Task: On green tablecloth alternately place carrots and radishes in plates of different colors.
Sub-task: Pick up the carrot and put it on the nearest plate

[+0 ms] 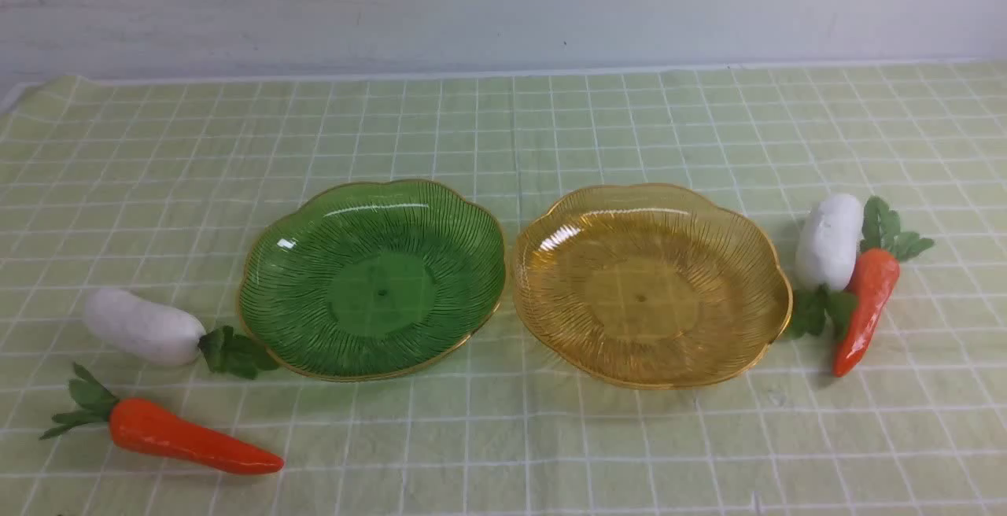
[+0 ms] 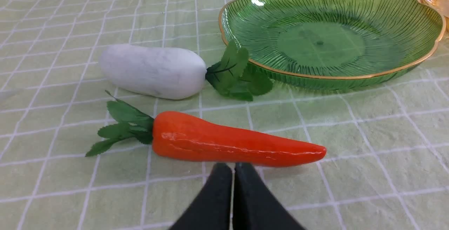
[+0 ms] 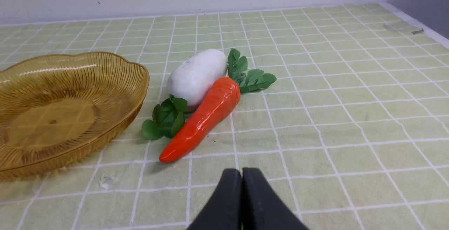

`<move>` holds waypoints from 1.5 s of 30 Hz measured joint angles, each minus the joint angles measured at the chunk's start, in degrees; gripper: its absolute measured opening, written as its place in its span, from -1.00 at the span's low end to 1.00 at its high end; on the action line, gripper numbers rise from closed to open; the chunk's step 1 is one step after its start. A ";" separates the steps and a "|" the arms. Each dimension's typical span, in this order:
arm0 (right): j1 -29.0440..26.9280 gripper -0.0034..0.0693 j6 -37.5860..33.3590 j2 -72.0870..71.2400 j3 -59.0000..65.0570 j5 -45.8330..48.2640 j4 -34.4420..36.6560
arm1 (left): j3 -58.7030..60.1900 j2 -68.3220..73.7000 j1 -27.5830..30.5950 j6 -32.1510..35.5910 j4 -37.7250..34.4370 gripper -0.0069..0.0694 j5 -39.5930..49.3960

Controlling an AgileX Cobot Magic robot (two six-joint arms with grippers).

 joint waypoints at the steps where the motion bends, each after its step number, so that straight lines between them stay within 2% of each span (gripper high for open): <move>1: 0.00 -0.95 0.00 0.00 0.00 0.00 0.00 | 0.00 0.00 0.00 0.00 0.01 -0.84 0.00; 12: 0.00 -0.95 0.00 0.00 0.00 0.00 0.00 | 0.08 0.00 0.00 0.36 1.79 -0.84 -1.13; 18: 0.00 -0.95 0.00 0.00 0.00 0.00 0.00 | 0.08 0.00 0.00 -8.32 -10.22 -0.84 -12.14; 24: 0.00 -0.95 0.00 0.00 0.00 0.00 0.00 | 0.08 0.00 0.00 -9.89 -22.03 -0.84 -28.26; 26: 0.00 -0.95 0.00 0.00 0.00 0.00 0.00 | 0.08 0.00 0.00 -11.02 -26.76 -0.84 -36.82; 28: 0.00 -0.95 0.00 0.00 0.00 0.00 0.00 | -0.07 0.00 0.00 -11.90 -28.86 -0.84 -42.49; 30: 0.00 -0.95 0.00 0.00 0.00 -0.05 0.20 | -2.00 0.00 0.00 -12.44 -30.25 -0.84 -44.19; 34: 0.00 -0.95 1.69 0.00 0.33 -3.91 5.42 | -12.67 0.90 0.00 -11.72 -30.53 -0.84 -32.39; 37: 0.00 -0.95 7.08 0.00 0.38 -12.00 16.30 | -24.42 8.09 0.00 -7.71 -28.84 -0.84 -12.03; 39: 0.00 -0.95 10.07 0.00 0.38 -15.59 21.94 | -29.70 13.82 0.00 -4.95 -27.31 -0.84 -1.24; 40: 0.00 -0.95 10.62 0.00 0.38 -16.68 23.86 | -30.31 14.60 0.00 -4.44 -27.13 -0.84 0.06; 41: 0.00 -0.95 11.89 0.00 0.38 -18.52 27.57 | -35.64 22.92 0.00 -2.57 -25.64 -0.84 11.90; 42: 0.00 -0.95 12.01 0.00 0.38 -18.72 28.00 | -36.09 24.59 0.00 -2.57 -25.52 -0.84 12.95; 44: 0.00 -0.95 11.77 0.00 0.38 -19.84 30.71 | -39.95 35.19 0.00 -1.81 -23.80 -0.84 23.53; 45: 0.00 -0.95 11.09 0.00 0.38 -19.84 30.75 | -40.37 39.04 0.00 -1.80 -22.94 -0.84 25.57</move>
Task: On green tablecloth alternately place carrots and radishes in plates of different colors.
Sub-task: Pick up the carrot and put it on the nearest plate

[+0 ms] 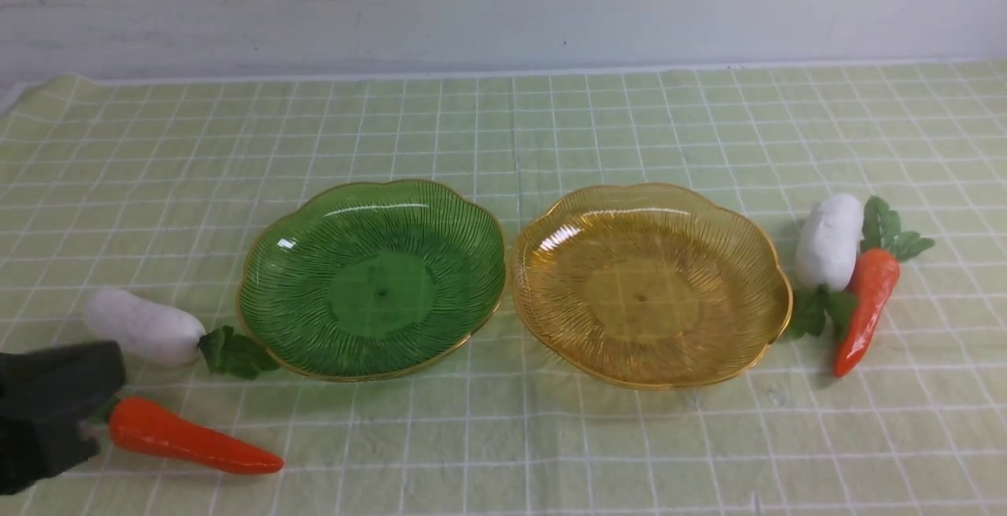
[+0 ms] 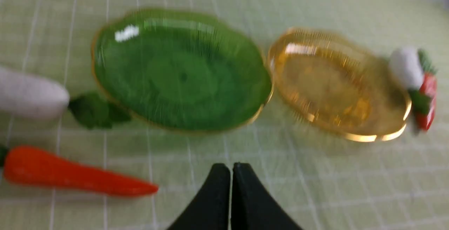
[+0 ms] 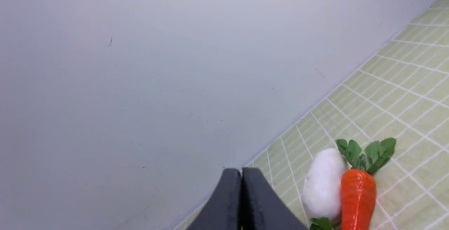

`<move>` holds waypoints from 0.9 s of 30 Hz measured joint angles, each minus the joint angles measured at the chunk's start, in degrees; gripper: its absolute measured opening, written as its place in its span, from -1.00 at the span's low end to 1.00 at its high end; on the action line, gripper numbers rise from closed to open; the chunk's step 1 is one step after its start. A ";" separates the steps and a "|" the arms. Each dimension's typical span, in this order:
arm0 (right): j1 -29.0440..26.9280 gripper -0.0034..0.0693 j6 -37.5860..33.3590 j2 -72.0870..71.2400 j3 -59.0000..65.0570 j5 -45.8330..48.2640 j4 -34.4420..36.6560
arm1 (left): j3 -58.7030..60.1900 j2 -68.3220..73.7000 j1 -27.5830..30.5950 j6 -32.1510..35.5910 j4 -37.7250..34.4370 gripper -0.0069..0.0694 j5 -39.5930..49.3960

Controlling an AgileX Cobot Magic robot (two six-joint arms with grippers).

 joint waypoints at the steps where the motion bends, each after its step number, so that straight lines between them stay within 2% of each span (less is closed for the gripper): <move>1: 0.00 -0.95 -0.54 0.00 0.00 0.34 0.00 | -0.10 3.02 0.00 0.00 0.71 -0.84 1.07; 7: 0.00 -0.95 -1.85 0.00 0.00 -0.12 -0.05 | -0.10 20.00 0.84 -0.74 3.07 -0.84 0.73; 9: 0.00 -0.95 -1.80 0.00 0.00 -1.31 -0.05 | -0.30 25.06 3.06 -1.83 3.83 -0.83 -1.29; 12: 0.00 -0.95 -1.80 0.00 -0.05 -0.66 -0.05 | -1.37 31.41 10.83 -5.55 3.82 -0.83 -2.39; 14: 0.00 -0.95 -1.94 0.00 -1.74 5.91 -0.11 | -1.83 35.01 16.33 -6.64 2.49 -0.83 -2.39; 15: 0.00 -0.95 -2.03 0.00 -1.74 6.86 -0.11 | -1.83 35.26 16.33 -6.69 2.49 -0.83 -2.39; 17: 0.00 -0.95 -5.32 1.76 -7.23 17.80 -0.41 | -2.09 37.67 19.82 -7.07 0.28 -0.83 -2.53; 19: 0.00 -0.95 -11.38 7.98 -13.87 27.33 -0.89 | -2.13 39.26 20.37 -7.07 -1.27 -0.81 -3.04; 22: 0.00 -0.95 -15.99 12.40 -18.48 31.69 -0.96 | -2.13 40.23 20.26 -7.07 -2.01 -0.76 -3.89; 25: 0.00 -0.95 -24.50 22.50 -27.32 39.56 -0.47 | -2.21 41.94 19.43 -6.24 -2.49 -0.47 -7.22; 27: 0.00 -0.95 -26.16 25.14 -29.00 41.07 0.12 | -2.21 42.31 19.24 -5.82 -2.70 -0.30 -8.26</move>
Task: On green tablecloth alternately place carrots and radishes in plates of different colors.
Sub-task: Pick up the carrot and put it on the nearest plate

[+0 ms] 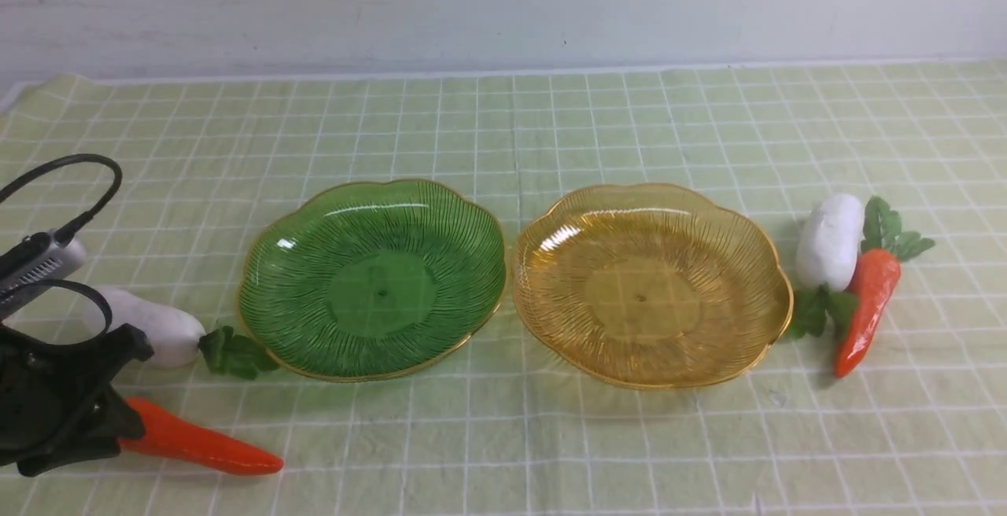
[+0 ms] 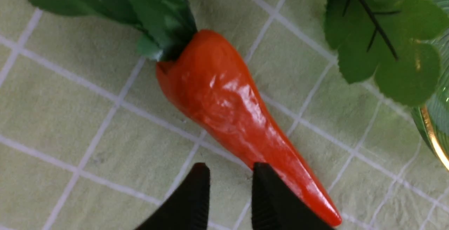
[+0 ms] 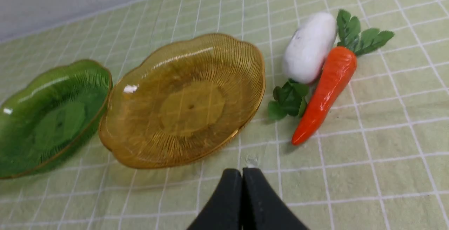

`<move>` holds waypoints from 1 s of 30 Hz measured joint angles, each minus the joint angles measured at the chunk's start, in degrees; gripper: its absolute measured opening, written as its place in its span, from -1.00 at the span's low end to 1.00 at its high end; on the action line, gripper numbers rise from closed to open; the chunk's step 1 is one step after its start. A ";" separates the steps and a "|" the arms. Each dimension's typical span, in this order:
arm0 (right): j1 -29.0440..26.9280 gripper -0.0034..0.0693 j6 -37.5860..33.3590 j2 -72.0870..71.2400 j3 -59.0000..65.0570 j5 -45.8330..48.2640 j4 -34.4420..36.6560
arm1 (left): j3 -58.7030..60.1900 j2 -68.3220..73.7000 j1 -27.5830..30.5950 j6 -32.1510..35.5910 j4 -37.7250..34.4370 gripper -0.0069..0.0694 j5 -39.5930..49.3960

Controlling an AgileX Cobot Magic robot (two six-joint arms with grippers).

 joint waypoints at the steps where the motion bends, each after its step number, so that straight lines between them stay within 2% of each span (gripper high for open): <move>1: 0.00 -0.95 -1.13 0.97 -0.60 0.89 0.38 | 0.00 0.27 -0.06 0.24 -0.15 -0.21 -0.50; 3: 0.00 -0.95 -3.09 3.31 -1.45 2.06 1.62 | -0.07 0.84 -0.19 0.42 -0.29 0.01 -1.81; 4: 0.00 -0.95 -4.32 4.94 -1.59 2.64 2.85 | -0.09 1.68 -0.19 0.42 -0.37 0.22 -3.39; 6: 0.00 -0.95 -5.44 6.32 -1.61 2.79 4.44 | -0.21 3.57 -0.19 0.42 -1.03 0.49 -5.45; 8: 0.00 -0.95 -5.78 7.15 -1.72 2.74 5.69 | -0.21 5.88 -0.19 0.42 -2.06 0.60 -7.05; 10: 0.00 -0.95 -5.82 7.89 -2.18 2.88 6.32 | -0.21 7.33 -0.19 0.42 -2.75 0.63 -7.91; 14: 0.00 -0.95 -5.82 10.35 -4.18 4.98 5.73 | -0.21 10.03 -0.19 0.48 -3.15 0.58 -8.72; 16: 0.00 -0.95 -5.02 13.23 -7.17 7.42 2.68 | -0.39 10.98 -0.24 0.75 -3.76 0.40 -9.05; 19: 0.00 -0.95 -0.88 18.21 -11.93 9.49 -3.94 | -0.57 10.70 -0.25 1.03 -2.15 -0.03 -6.83; 24: 0.00 -0.95 6.89 27.89 -18.11 9.55 -14.92 | -4.10 5.72 -0.25 1.37 1.00 -0.03 1.09; 26: 0.00 -0.95 10.51 32.95 -20.24 9.55 -19.44 | -7.02 1.08 -0.55 3.41 0.78 -0.03 5.41; 30: -0.92 -0.95 14.94 39.86 -23.41 9.14 -22.91 | -10.58 -3.79 -2.54 8.17 -0.75 -0.03 8.33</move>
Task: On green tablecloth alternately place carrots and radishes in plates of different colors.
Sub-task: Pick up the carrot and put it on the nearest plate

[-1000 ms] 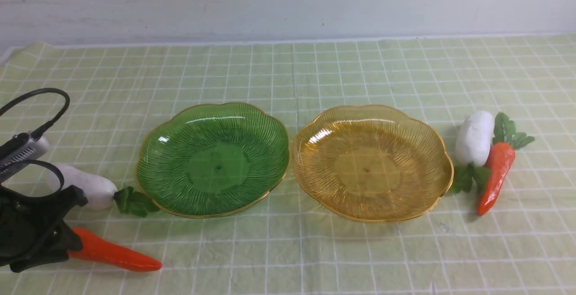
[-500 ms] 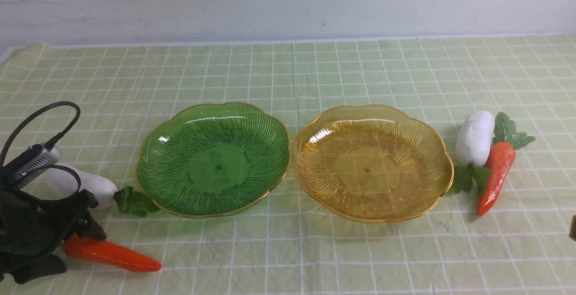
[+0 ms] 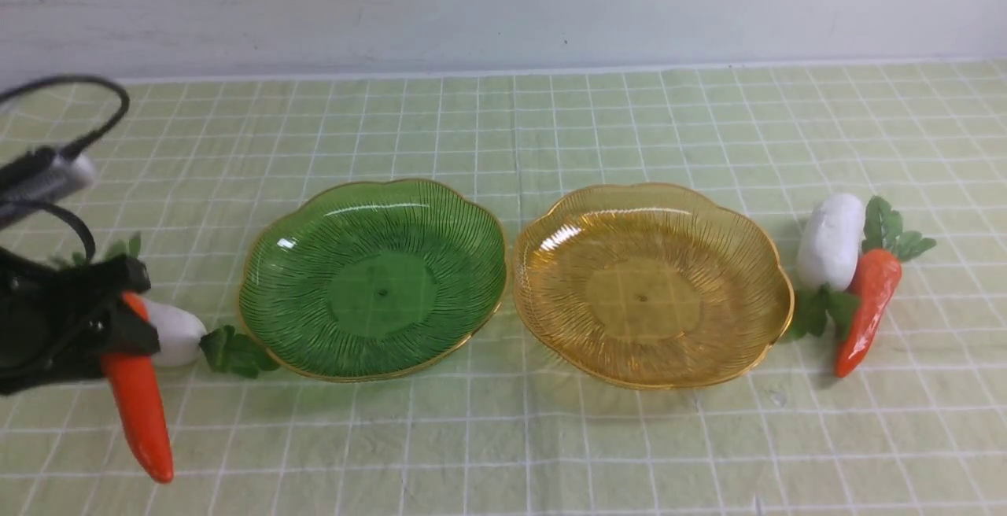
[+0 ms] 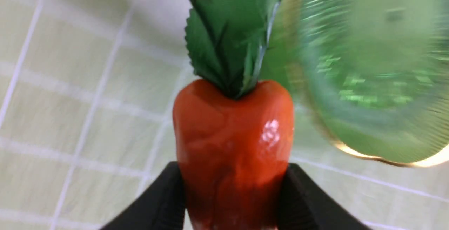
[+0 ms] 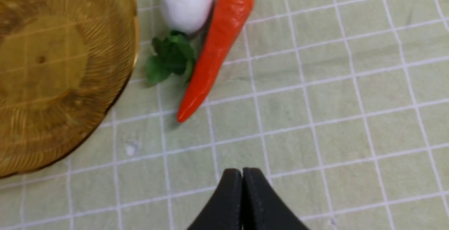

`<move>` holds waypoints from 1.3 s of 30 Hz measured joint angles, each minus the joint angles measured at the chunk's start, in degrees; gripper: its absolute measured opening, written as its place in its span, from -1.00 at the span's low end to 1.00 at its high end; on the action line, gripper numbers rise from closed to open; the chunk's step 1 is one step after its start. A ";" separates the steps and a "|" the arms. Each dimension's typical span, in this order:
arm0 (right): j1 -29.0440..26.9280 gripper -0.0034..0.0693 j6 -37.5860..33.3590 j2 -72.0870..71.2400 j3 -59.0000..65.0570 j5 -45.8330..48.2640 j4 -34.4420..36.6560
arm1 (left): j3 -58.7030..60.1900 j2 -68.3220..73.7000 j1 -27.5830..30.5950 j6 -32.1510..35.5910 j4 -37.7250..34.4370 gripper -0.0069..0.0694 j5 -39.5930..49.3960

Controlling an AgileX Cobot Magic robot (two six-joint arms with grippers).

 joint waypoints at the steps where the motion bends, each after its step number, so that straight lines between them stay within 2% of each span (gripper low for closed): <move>1: -0.87 -0.95 1.09 3.78 -1.79 -0.41 -0.59 | -2.57 -1.87 -1.98 3.98 -1.42 -0.03 0.69; 4: -2.25 -0.92 1.48 10.98 -5.28 -1.76 -0.04 | -7.60 -2.12 -6.23 10.99 -4.35 -0.03 1.26; 7: -3.24 -0.78 0.50 18.68 -9.51 -3.16 2.63 | -12.63 1.33 -10.96 15.10 -7.30 -0.03 1.24; 11: -3.58 -0.41 -1.25 26.50 -13.76 -4.58 5.19 | -17.02 8.18 -15.30 18.46 -8.18 -0.03 -1.76; 12: -3.58 -0.39 -1.41 27.80 -14.15 -4.80 5.36 | -17.22 8.57 -15.46 18.46 -8.18 -0.03 -1.93; 14: -3.58 0.00 -1.89 33.51 -16.84 -5.83 6.83 | -20.00 14.06 -17.26 19.31 -8.18 -0.03 -4.44; 17: -3.58 0.21 -2.01 36.81 -18.54 -7.15 7.62 | -21.97 17.89 -18.44 20.01 -8.24 -0.03 -5.53; 18: -3.58 0.38 -2.20 39.76 -19.71 -8.90 8.29 | -23.37 20.72 -19.02 20.45 -8.36 -0.02 -6.27; 20: -3.58 0.49 -2.38 42.40 -21.00 -10.29 8.84 | -24.64 23.80 -19.29 20.73 -8.62 0.09 -7.34; 21: -3.58 0.50 -2.43 42.67 -21.15 -10.43 8.95 | -24.75 24.09 -19.29 20.73 -8.62 0.11 -7.45; 23: -3.58 0.56 -2.56 44.99 -22.40 -11.45 9.68 | -25.39 26.30 -19.29 20.80 -8.62 0.26 -8.00; 24: -3.58 0.57 -2.66 47.06 -23.42 -12.24 10.00 | -25.60 27.61 -19.29 20.80 -8.27 0.43 -8.34; 25: -3.58 0.58 -2.66 47.27 -23.52 -12.31 10.00 | -25.67 28.09 -19.29 20.80 -8.12 0.47 -8.41; 27: -3.58 0.58 -2.73 49.54 -24.47 -13.37 11.30 | -25.79 29.65 -19.29 20.80 -7.06 0.69 -8.49; 29: -3.53 0.49 -3.53 50.46 -24.77 -13.48 11.06 | -25.79 29.77 -19.29 20.65 -6.54 0.73 -8.44; 31: -3.58 0.22 -4.55 51.15 -24.77 -12.77 10.49 | -25.79 29.20 -19.29 18.71 -5.59 0.62 -8.44; 32: -3.58 0.02 -4.89 51.16 -24.77 -12.48 9.91 | -25.79 28.43 -19.19 17.27 -4.77 0.48 -8.36; 33: -3.64 -0.03 -5.01 51.04 -24.77 -12.10 9.18 | -25.79 27.30 -18.93 15.02 -3.78 0.28 -8.05; 35: -4.00 0.00 -5.01 50.20 -24.87 -10.31 8.20 | -25.79 24.79 -18.10 12.45 -1.63 -0.12 -6.92; 39: -5.20 0.00 -5.01 45.92 -24.87 -7.29 7.80 | -25.86 19.05 -15.41 9.11 4.21 -0.67 -3.93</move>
